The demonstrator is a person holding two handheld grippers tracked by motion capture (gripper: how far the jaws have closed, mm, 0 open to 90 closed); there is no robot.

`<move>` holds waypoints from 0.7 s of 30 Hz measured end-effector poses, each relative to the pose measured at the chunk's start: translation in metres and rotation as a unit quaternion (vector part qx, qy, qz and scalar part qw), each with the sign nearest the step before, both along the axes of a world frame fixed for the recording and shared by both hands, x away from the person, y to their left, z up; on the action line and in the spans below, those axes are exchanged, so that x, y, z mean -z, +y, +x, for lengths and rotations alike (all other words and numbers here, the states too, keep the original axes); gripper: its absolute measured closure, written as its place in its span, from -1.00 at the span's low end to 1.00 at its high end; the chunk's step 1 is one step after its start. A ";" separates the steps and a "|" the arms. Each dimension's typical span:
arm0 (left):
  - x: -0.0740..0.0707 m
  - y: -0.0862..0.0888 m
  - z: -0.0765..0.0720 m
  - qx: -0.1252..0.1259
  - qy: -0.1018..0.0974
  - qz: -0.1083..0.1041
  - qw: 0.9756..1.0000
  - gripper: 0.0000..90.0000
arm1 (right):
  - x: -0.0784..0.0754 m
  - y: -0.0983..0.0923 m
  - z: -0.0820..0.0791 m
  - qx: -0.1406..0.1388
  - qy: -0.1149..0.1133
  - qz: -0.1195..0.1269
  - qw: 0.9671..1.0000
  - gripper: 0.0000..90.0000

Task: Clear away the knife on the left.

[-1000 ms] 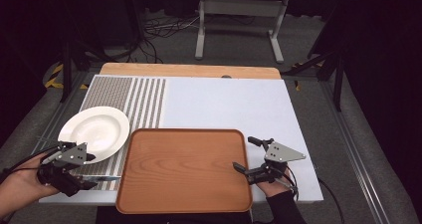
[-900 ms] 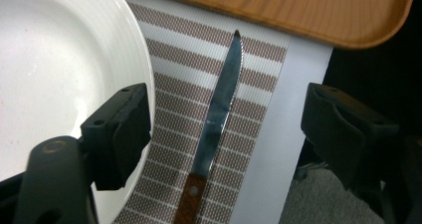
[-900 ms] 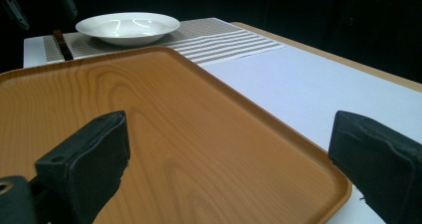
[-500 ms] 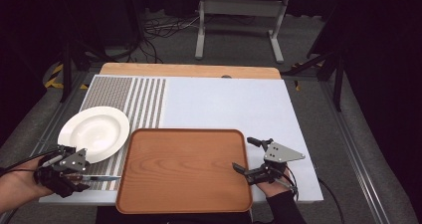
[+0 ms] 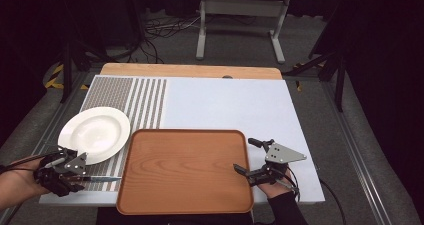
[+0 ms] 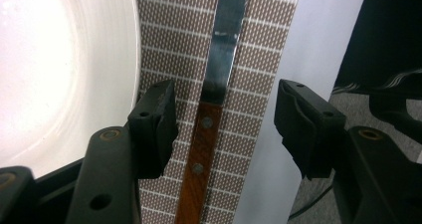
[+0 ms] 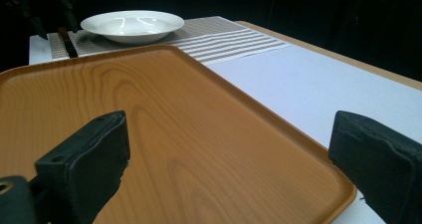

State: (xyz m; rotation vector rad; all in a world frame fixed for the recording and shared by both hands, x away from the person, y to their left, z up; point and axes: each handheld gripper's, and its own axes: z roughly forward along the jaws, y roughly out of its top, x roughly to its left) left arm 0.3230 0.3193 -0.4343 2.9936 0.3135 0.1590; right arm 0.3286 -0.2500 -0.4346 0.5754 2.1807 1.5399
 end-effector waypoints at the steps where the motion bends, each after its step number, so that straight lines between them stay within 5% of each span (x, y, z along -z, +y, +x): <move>1: 0.001 0.001 0.001 0.001 0.002 0.006 1.000 0.01 | 0.000 0.000 0.000 0.000 0.001 0.000 1.000 -0.92; 14: 0.008 0.003 0.010 0.038 0.017 0.079 0.996 0.46 | 0.001 0.001 0.001 -0.007 0.003 -0.003 1.000 -0.92; 21: 0.012 0.000 0.015 0.053 0.028 0.086 0.994 0.68 | 0.001 0.002 0.000 -0.013 0.001 -0.003 1.000 -0.92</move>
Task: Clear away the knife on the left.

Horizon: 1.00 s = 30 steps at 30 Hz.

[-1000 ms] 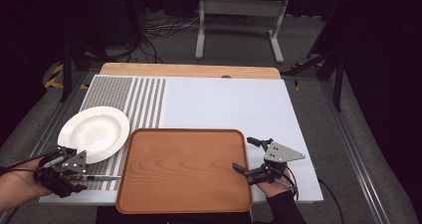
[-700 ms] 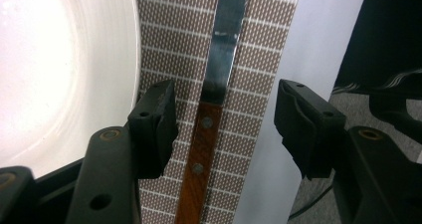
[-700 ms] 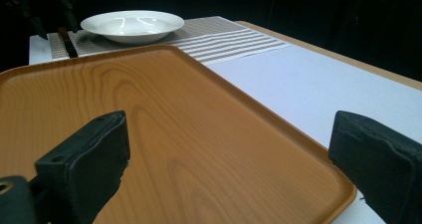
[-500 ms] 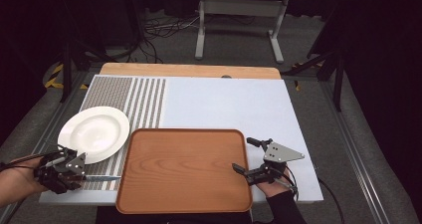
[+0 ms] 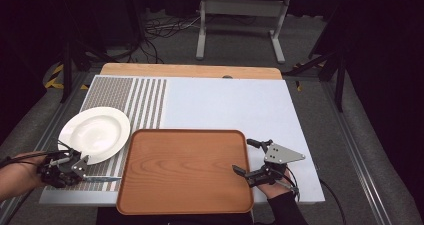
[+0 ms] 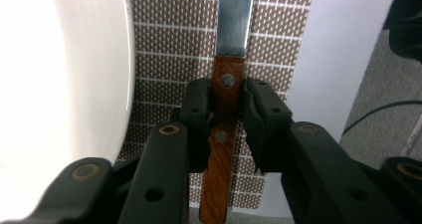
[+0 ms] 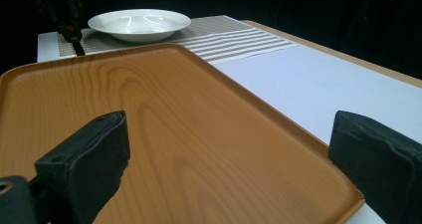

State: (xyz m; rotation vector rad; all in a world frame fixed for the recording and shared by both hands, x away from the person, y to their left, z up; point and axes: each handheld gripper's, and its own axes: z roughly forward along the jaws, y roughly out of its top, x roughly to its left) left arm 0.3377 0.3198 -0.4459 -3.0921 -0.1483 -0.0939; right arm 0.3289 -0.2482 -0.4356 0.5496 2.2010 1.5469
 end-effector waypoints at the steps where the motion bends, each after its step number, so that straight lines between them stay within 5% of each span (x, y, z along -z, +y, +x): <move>1: 0.000 0.000 0.000 -0.001 0.001 -0.001 1.000 0.69 | 0.000 0.000 0.000 0.000 0.000 0.000 1.000 -0.91; 17: -0.001 0.004 -0.004 0.006 -0.015 -0.001 1.000 0.73 | 0.000 0.000 0.000 -0.002 0.001 0.000 1.000 -0.91; 30: -0.042 0.004 -0.011 -0.021 -0.041 -0.046 0.998 0.73 | 0.000 -0.001 0.001 0.003 0.002 0.002 1.000 -0.92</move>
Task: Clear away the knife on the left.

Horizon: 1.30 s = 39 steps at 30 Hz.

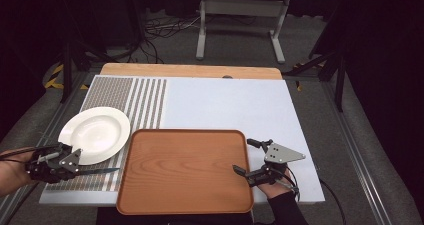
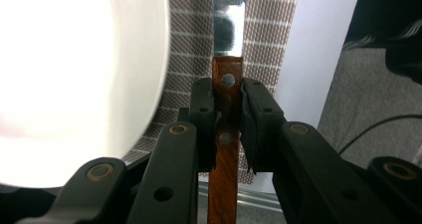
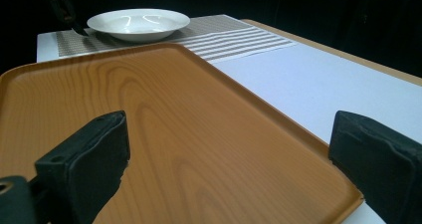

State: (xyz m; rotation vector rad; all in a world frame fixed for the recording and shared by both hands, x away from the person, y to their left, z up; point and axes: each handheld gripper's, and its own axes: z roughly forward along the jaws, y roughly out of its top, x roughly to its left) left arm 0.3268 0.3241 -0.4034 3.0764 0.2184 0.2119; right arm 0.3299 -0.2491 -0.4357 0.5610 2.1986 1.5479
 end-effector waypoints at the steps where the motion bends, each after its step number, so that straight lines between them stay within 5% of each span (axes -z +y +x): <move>1: -0.003 -0.001 0.000 -0.002 -0.003 -0.003 1.000 0.73 | 0.000 0.000 0.000 0.000 0.000 0.001 1.000 -0.92; 7: -0.020 -0.009 -0.001 -0.038 0.000 -0.031 0.999 0.73 | 0.000 -0.001 0.000 -0.001 0.001 0.003 1.000 -0.92; 16: -0.031 -0.025 0.005 -0.112 0.020 -0.054 0.992 0.73 | -0.001 -0.001 0.000 0.000 0.000 0.003 1.000 -0.92; 23: -0.040 -0.032 0.008 -0.168 0.040 -0.096 0.980 0.73 | -0.001 -0.001 0.000 0.000 0.000 0.003 1.000 -0.92; 27: -0.044 -0.035 0.008 -0.195 0.050 -0.126 0.971 0.73 | -0.001 -0.001 0.000 0.001 0.000 0.003 1.000 -0.92; 39: -0.040 -0.049 0.011 -0.234 0.083 -0.191 0.950 0.73 | 0.000 -0.001 0.000 -0.001 0.002 0.004 1.000 -0.92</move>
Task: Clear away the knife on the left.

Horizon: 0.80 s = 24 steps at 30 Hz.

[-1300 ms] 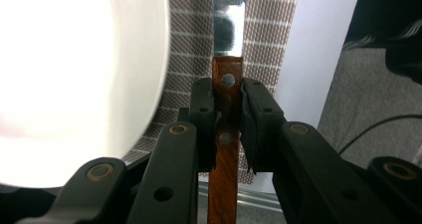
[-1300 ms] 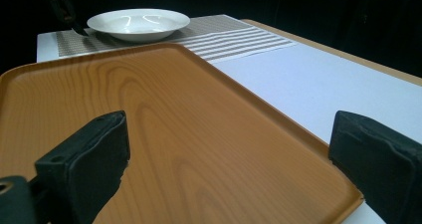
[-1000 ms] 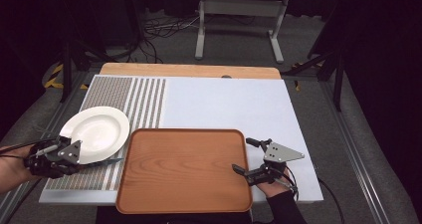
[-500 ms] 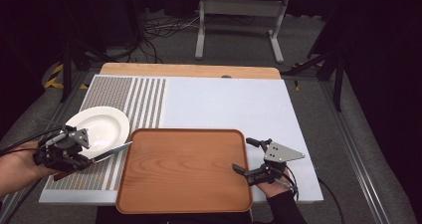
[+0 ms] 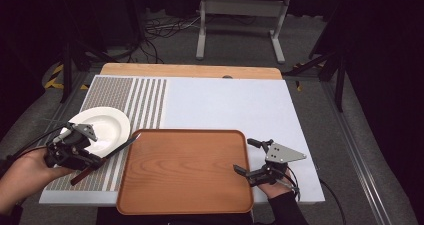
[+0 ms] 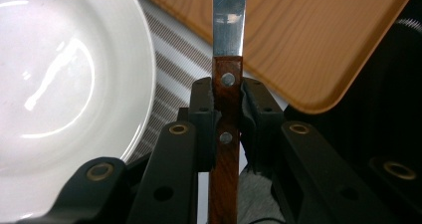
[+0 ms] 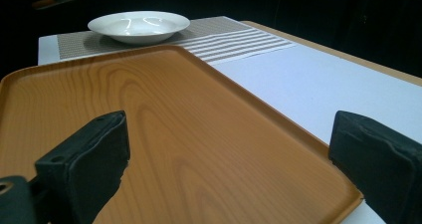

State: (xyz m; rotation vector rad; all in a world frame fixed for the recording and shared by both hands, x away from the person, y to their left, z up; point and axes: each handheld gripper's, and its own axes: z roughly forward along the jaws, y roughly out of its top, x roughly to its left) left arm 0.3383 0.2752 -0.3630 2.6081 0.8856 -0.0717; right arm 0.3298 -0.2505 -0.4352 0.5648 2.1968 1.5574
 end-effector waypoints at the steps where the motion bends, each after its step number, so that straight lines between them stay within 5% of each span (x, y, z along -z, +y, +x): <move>1: 0.001 -0.001 0.000 -0.005 0.001 -0.004 1.000 0.73 | 0.000 0.000 0.000 0.000 -0.001 -0.002 1.000 -0.92; 10: 0.007 -0.010 0.000 -0.045 0.010 -0.039 0.998 0.73 | 0.000 0.000 0.000 0.000 0.000 -0.002 1.000 -0.92; 17: 0.008 -0.018 -0.002 -0.045 0.001 -0.064 0.997 0.73 | 0.000 0.000 -0.001 -0.002 -0.001 -0.001 1.000 -0.92; 22: 0.010 -0.025 -0.005 -0.052 0.011 -0.073 0.996 0.73 | 0.000 0.000 -0.001 -0.002 -0.001 -0.001 1.000 -0.92; 24: 0.012 -0.029 -0.005 -0.063 0.025 -0.091 0.994 0.73 | -0.001 0.000 -0.001 -0.002 -0.002 0.000 1.000 -0.92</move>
